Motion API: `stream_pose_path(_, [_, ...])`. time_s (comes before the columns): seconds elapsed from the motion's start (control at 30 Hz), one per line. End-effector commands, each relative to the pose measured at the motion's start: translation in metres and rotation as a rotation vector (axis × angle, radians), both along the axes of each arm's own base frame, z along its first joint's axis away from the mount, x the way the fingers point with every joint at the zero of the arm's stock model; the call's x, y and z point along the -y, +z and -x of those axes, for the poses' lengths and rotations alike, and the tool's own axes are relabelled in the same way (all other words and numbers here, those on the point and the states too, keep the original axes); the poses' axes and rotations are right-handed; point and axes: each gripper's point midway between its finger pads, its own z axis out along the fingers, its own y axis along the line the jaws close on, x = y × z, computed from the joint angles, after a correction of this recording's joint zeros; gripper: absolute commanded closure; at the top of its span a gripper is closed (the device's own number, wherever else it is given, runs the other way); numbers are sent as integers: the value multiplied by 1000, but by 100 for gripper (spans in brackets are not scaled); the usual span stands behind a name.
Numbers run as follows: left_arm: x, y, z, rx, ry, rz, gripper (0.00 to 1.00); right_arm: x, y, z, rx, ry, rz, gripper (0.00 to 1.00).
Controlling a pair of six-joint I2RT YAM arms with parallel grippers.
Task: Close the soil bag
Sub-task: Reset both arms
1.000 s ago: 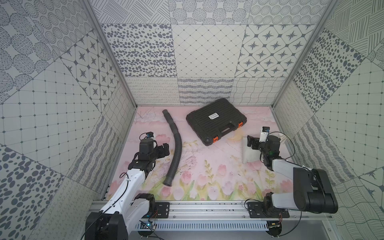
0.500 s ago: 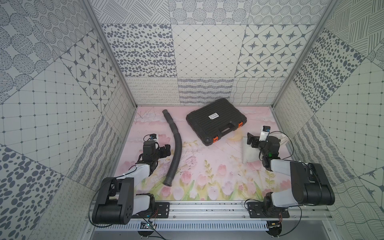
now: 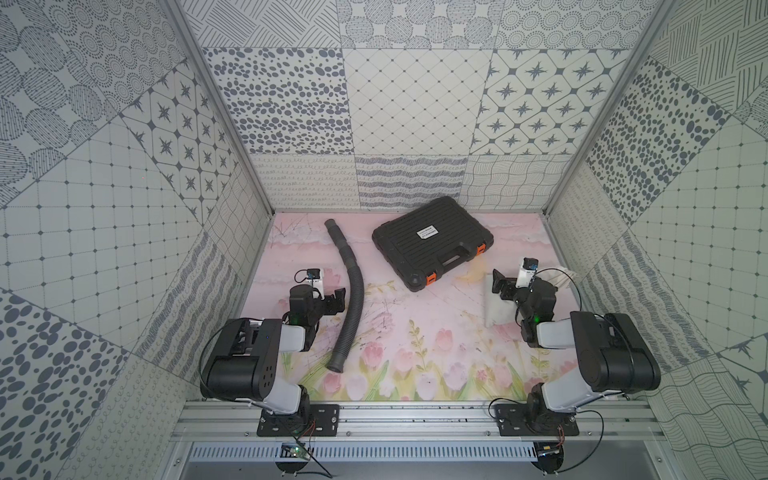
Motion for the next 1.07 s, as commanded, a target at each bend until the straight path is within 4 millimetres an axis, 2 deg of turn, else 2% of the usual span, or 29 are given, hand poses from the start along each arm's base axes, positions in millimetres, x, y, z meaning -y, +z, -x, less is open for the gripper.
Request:
stream_pose_path(0.0, [1,35,-23,169,-31,-32,8,-5,3,-11,-12,-1,41,3])
stream_pose_path(0.2, [-2,31,-28,130,9,-64,4,-7,2,-12,-21,-10,64,3])
stream_pose_path(1.03, [3,31,-30,129,-13,-89,4,-8,3,-12,-18,-9,65,3])
